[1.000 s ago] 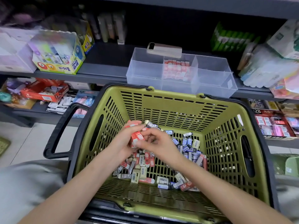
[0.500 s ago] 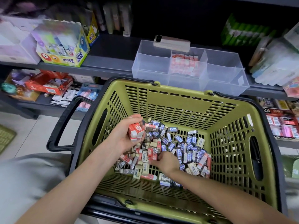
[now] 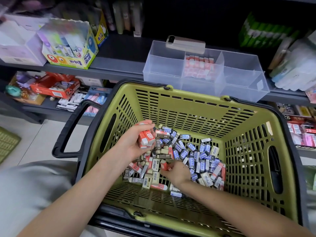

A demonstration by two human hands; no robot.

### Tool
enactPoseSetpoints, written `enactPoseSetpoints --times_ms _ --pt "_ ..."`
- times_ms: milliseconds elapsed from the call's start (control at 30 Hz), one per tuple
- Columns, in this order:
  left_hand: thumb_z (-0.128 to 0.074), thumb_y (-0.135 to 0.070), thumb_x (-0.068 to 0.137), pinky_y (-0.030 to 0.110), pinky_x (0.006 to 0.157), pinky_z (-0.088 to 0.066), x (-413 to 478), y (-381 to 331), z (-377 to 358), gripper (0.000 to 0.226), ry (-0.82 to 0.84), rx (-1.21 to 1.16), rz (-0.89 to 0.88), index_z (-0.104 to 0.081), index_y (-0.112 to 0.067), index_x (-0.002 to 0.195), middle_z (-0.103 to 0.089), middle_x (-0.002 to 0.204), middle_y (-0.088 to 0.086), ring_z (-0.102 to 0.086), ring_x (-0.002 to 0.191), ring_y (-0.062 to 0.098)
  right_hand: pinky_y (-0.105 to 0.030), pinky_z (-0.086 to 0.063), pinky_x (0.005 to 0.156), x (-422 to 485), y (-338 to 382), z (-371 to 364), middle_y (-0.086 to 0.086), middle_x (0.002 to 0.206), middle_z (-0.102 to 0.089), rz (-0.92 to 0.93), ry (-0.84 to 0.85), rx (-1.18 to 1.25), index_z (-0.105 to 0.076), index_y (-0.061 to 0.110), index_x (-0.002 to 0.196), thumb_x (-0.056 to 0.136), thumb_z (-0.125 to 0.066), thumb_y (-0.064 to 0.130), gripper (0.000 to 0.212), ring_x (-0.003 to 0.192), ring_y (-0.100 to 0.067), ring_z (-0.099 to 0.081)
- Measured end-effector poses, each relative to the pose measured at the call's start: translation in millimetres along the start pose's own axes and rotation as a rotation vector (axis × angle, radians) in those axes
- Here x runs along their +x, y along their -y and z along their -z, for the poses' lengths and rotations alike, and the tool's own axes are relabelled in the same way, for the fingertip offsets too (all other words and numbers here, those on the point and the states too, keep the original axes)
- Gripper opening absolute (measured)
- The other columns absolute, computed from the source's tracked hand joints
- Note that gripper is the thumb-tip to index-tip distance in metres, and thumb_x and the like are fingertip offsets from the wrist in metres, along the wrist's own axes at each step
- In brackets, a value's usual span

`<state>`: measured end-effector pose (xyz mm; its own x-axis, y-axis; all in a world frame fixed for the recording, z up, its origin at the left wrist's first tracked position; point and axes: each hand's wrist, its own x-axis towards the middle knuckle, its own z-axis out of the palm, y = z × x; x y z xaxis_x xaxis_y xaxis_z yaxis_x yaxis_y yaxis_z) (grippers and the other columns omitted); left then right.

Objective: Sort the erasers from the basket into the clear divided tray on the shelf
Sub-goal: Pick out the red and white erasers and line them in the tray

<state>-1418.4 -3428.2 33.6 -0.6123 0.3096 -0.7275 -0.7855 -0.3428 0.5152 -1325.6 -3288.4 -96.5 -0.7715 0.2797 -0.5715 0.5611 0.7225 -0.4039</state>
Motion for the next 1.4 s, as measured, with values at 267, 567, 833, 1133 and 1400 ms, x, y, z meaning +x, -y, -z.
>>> enactPoseSetpoints --times_ms 267,567,833,1133,1400 --pt "-0.078 -0.012 0.064 0.028 0.057 -0.053 -5 6 -3 0.048 0.054 0.363 -0.187 -0.06 -0.011 0.108 -0.068 0.084 0.006 -0.068 0.07 0.018 -0.025 -0.043 0.046 -21 16 68 0.002 0.057 -0.058 0.096 0.001 0.445 -0.061 0.009 0.079 0.072 -0.077 0.042 0.038 0.046 -0.011 -0.051" --pt "-0.083 -0.018 0.057 0.019 0.057 -0.051 -22 11 -24 0.038 0.178 0.443 -0.438 -0.068 -0.027 0.091 -0.071 0.079 -0.003 -0.065 0.068 0.008 -0.025 -0.028 0.044 -54 60 131 0.011 0.057 -0.049 0.422 -0.466 0.085 -0.037 0.021 0.073 0.074 -0.07 0.038 0.037 0.051 -0.014 -0.047" --pt "-0.077 -0.001 0.072 0.031 0.061 -0.051 -21 3 -47 0.033 0.126 0.443 -0.665 -0.064 -0.026 0.088 -0.067 0.072 -0.006 -0.061 0.067 0.012 -0.032 -0.043 0.056 -61 73 158 0.001 0.068 -0.064 0.515 -0.452 0.26 -0.05 0.014 0.078 0.071 -0.075 0.023 0.027 0.06 -0.019 -0.057" --pt "-0.079 -0.016 0.055 0.022 0.046 -0.05 -14 -49 -61 0.037 0.2 0.258 -0.657 -0.066 -0.022 0.09 -0.067 0.068 -0.002 -0.065 0.058 0.012 -0.018 -0.047 0.056 -45 76 215 0.006 0.077 -0.069 0.503 -0.247 0.722 -0.066 0.022 0.086 0.085 -0.067 0.016 0.006 0.058 0.0 -0.06" --pt "-0.072 -0.007 0.075 0.024 0.047 -0.05 31 -146 -46 0.021 0.025 0.126 -0.748 -0.063 -0.021 0.089 -0.066 0.075 0.002 -0.066 0.061 0.014 -0.027 -0.034 0.057 22 145 266 0.011 0.055 -0.056 0.526 -0.477 0.619 -0.074 0.019 0.07 0.074 -0.075 0.038 0.02 0.053 -0.007 -0.042"
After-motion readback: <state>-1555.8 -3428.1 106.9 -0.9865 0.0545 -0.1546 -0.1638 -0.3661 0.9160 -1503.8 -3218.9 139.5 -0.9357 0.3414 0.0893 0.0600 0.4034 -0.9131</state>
